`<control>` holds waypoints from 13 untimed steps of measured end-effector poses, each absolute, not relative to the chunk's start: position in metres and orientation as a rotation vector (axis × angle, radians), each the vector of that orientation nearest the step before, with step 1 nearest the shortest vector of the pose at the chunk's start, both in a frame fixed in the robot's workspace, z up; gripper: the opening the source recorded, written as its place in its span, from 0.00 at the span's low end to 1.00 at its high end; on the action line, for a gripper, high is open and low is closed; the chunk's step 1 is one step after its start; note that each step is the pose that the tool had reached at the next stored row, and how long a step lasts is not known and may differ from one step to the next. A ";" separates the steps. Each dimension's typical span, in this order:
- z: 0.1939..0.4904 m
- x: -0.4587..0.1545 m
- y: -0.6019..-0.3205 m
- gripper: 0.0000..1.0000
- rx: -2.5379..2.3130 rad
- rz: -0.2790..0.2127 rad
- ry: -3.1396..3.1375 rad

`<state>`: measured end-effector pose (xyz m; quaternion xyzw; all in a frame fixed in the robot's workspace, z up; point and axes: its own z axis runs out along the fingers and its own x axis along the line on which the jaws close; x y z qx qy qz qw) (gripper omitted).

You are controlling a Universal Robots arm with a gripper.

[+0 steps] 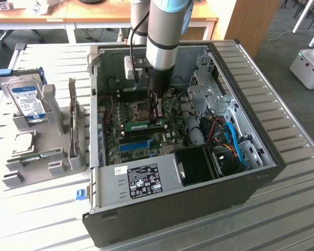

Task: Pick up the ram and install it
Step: 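Insert the ram into the slot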

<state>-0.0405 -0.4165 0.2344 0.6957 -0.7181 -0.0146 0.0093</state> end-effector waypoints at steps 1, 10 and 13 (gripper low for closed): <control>0.234 -0.041 -0.417 0.12 2.173 -0.046 -2.243; 0.233 -0.041 -0.416 0.12 2.173 -0.047 -2.243; 0.233 -0.040 -0.416 0.12 2.174 -0.048 -2.244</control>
